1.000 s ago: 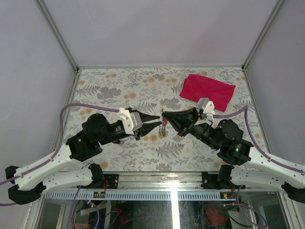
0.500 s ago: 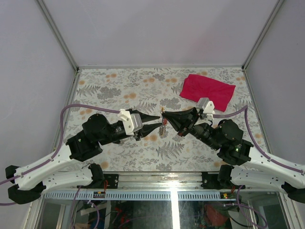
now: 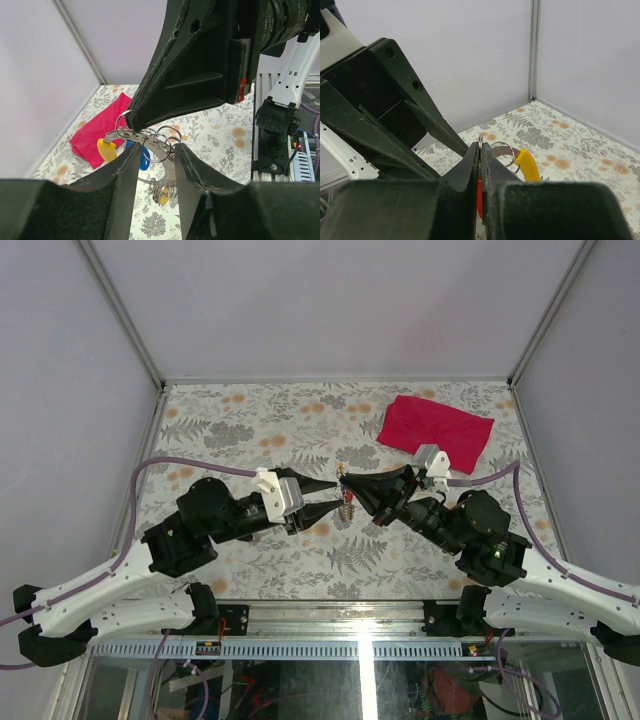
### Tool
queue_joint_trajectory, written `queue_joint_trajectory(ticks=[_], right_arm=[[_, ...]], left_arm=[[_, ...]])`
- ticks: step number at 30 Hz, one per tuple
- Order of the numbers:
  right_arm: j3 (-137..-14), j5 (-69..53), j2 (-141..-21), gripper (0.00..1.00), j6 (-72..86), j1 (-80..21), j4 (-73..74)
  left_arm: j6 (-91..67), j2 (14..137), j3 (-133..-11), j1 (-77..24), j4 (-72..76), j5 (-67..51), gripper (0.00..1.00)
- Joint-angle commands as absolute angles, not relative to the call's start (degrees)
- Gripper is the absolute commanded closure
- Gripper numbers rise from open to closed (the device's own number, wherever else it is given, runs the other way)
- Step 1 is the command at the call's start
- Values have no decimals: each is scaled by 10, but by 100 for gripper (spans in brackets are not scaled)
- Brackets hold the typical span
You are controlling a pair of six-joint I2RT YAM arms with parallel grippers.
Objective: Put the keys on the keyring
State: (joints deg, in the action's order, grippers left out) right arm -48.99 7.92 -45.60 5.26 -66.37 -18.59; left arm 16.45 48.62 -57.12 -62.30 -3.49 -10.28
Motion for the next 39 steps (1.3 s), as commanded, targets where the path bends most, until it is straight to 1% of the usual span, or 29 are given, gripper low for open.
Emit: queue_joint_trajectory(ticks=[1, 7, 11, 27, 32, 37, 39], right_arm=[[-508, 81, -454, 100, 60, -667, -233], [-507, 81, -453, 100, 61, -667, -233], [-507, 81, -454, 100, 61, -668, -234], [-508, 82, -453, 100, 55, -668, -228], [-506, 81, -454, 100, 55, -668, -229], [-506, 81, -453, 100, 54, -668, -225], [-506, 81, -451, 99, 52, -667, -223]], left_arm=[[169, 491, -581, -628, -20, -108, 64], [168, 495, -582, -630, -24, -113, 61], [170, 498, -583, -630, -26, -109, 62], [171, 492, -600, -630, -45, -86, 88], [167, 493, -601, -630, -44, -81, 92], [158, 494, -600, -630, -41, -74, 99], [153, 491, -596, -630, -36, -69, 100]])
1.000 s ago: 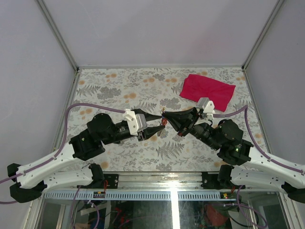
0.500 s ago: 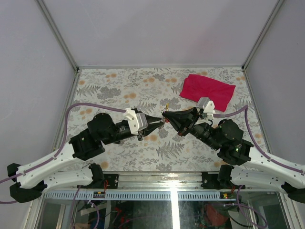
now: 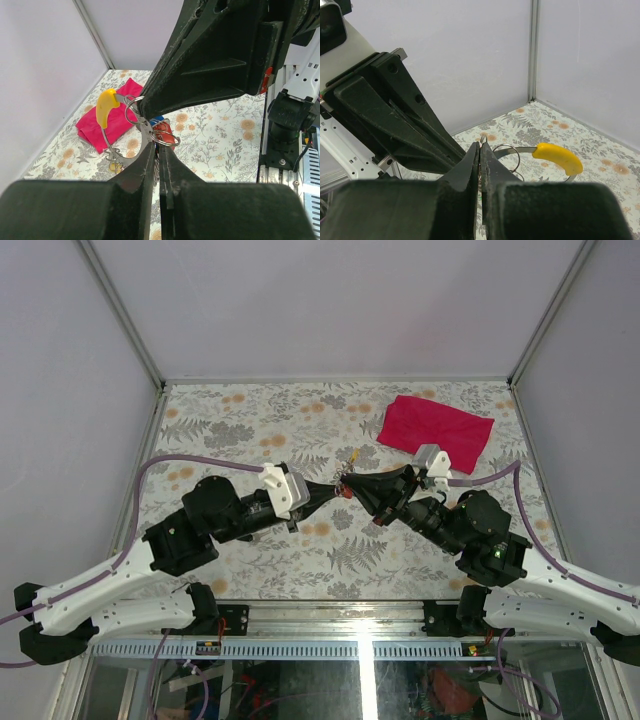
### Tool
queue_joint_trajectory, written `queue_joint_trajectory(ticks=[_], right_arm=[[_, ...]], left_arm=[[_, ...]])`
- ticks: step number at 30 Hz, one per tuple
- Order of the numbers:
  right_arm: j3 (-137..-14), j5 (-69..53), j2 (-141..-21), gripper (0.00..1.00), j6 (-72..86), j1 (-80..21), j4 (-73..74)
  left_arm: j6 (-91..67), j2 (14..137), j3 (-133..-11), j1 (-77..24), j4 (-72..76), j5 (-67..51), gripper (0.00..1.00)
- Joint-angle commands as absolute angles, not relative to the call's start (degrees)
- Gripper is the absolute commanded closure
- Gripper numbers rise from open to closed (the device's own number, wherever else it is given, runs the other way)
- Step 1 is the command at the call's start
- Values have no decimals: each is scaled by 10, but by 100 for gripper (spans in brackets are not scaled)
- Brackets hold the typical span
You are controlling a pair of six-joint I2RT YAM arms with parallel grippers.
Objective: Put the keys on the keyring
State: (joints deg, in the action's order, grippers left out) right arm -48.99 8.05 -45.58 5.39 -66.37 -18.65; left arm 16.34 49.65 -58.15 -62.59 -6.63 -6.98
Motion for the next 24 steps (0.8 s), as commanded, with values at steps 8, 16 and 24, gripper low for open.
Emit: queue_joint_trajectory(ticks=[8, 16, 24], right_arm=[[-502, 87, -440, 90, 46, -667, -215], [-497, 99, -424, 77, 38, -668, -206], [-495, 111, -403, 67, 8, -667, -182]], left_arm=[[129, 479, -585, -630, -25, -54, 100], [105, 478, -585, -630, -26, -48, 100], [77, 483, -584, -630, -30, -35, 100]])
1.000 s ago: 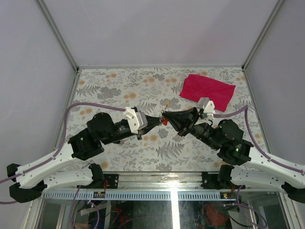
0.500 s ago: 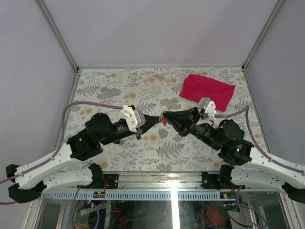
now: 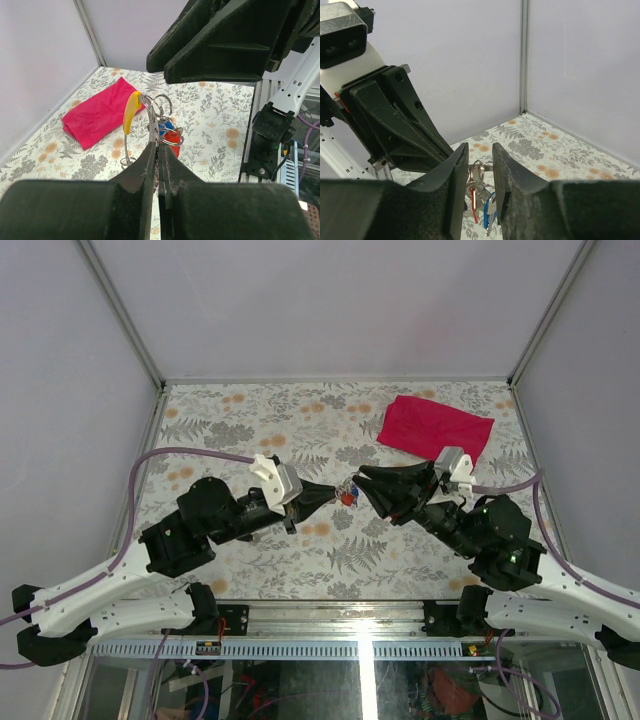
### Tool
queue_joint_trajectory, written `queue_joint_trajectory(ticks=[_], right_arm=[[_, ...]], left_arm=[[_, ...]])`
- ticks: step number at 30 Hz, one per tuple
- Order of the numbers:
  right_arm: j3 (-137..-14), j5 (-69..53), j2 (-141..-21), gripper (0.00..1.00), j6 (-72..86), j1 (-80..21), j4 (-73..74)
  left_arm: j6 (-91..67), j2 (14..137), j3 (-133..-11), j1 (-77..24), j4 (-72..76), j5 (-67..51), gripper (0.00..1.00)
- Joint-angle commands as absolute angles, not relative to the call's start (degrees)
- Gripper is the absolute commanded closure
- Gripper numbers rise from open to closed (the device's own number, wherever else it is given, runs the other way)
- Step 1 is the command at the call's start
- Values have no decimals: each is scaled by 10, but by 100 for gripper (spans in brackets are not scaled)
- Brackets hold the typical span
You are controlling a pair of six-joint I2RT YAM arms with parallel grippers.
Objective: Put the keys on the keyring
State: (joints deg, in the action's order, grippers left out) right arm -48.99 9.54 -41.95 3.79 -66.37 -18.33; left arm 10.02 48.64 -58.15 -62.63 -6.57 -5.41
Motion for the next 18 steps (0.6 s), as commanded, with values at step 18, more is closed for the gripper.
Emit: queue_joint_trajectory(ticks=[18], right_arm=[[-472, -62, -382, 68, -468, -668, -70]], left_arm=[[-62, 512, -603, -630, -66, 72, 100]])
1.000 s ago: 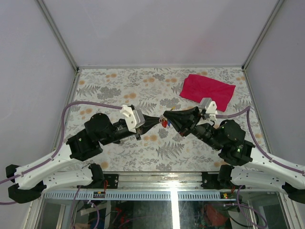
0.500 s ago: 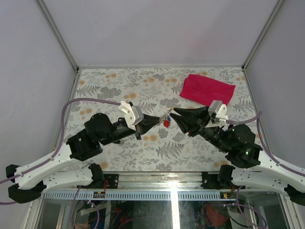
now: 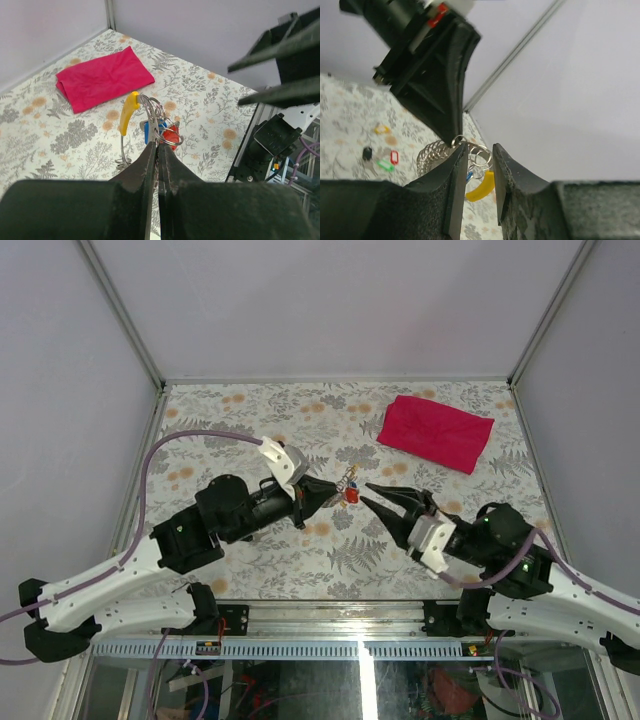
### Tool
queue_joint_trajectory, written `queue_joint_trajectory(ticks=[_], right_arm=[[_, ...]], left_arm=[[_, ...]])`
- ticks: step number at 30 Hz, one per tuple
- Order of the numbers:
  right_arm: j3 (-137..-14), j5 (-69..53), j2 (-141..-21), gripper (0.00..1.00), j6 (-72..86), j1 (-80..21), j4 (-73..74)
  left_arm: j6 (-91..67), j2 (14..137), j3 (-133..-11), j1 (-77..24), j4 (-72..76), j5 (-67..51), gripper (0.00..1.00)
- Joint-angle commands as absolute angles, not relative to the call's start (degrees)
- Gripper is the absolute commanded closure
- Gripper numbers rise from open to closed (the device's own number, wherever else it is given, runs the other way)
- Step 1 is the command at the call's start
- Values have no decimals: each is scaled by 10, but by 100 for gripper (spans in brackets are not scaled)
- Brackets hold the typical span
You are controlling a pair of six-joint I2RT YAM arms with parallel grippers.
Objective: Put the keys on the keyring
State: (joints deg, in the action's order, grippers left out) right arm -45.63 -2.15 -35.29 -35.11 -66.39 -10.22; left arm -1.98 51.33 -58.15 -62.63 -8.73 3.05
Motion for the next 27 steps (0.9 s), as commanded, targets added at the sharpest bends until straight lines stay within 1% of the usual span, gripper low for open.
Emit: queue_joint_trajectory(ticks=[1, 11, 22, 27], right_arm=[[-474, -65, -390, 68, -477, -667, -66], [-463, -55, -426, 71, -500, -667, -119], [-460, -31, -441, 70, -530, -667, -112], [-457, -13, -447, 73, -536, -668, -124]], left_arm=[[-68, 513, -605, -630, -67, 75, 100], [-82, 522, -612, -630, -74, 82, 100], [-81, 526, -618, -630, -77, 79, 100], [-79, 524, -618, -630, -78, 78, 100]])
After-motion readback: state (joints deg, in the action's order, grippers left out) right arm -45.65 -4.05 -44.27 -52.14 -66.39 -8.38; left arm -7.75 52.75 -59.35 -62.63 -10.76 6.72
